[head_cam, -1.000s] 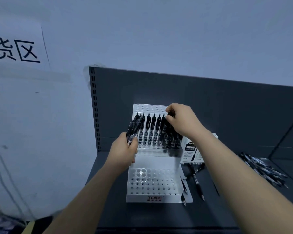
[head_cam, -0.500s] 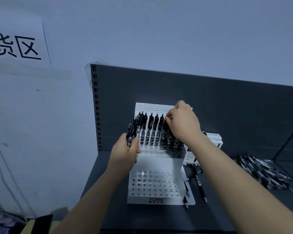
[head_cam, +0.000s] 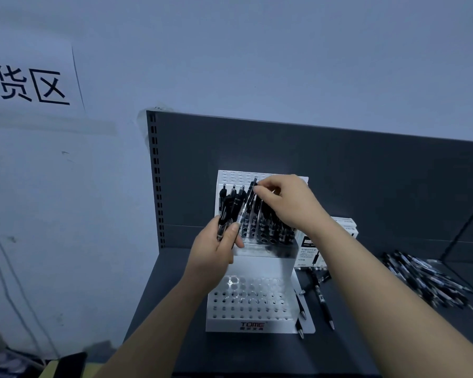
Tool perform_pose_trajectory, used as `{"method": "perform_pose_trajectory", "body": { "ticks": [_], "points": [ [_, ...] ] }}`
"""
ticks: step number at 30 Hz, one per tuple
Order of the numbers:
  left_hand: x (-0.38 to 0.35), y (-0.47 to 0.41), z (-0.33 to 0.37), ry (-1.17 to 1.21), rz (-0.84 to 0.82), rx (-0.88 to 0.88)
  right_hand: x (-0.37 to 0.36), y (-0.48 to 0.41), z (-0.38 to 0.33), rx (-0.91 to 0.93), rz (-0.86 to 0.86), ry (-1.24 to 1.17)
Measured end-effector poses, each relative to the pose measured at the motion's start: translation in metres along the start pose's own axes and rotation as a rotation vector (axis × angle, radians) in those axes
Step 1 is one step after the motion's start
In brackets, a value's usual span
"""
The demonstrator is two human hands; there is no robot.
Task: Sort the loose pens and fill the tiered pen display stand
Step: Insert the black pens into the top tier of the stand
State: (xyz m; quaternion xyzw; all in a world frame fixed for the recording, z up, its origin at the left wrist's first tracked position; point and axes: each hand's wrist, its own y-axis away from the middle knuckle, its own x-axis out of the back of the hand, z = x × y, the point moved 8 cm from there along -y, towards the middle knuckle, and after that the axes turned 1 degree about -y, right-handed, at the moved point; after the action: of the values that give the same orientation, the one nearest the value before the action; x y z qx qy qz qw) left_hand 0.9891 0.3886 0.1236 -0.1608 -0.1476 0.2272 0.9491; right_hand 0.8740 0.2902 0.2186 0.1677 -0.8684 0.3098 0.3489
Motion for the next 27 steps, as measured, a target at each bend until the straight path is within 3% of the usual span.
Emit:
{"method": "perform_pose_trajectory", "body": {
  "ticks": [3, 6, 11, 16, 27],
  "points": [
    [-0.006, -0.001, 0.002, 0.003, -0.032, 0.003, -0.001, 0.002, 0.009, -0.121, -0.045, -0.234],
    [0.001, -0.004, -0.006, -0.069, 0.013, 0.042, 0.010, 0.004, 0.015, -0.225, 0.022, -0.518],
    [0.021, -0.001, -0.016, -0.185, 0.129, 0.106, 0.038, 0.002, 0.026, -0.218, 0.239, -0.255],
    [0.023, 0.000, -0.020, -0.244, 0.153, 0.171, 0.016, 0.000, 0.022, -0.186, 0.171, -0.037],
    [0.027, -0.002, -0.029, -0.176, 0.124, 0.204, 0.009, -0.010, 0.011, -0.194, 0.136, -0.012]
  ]
}}
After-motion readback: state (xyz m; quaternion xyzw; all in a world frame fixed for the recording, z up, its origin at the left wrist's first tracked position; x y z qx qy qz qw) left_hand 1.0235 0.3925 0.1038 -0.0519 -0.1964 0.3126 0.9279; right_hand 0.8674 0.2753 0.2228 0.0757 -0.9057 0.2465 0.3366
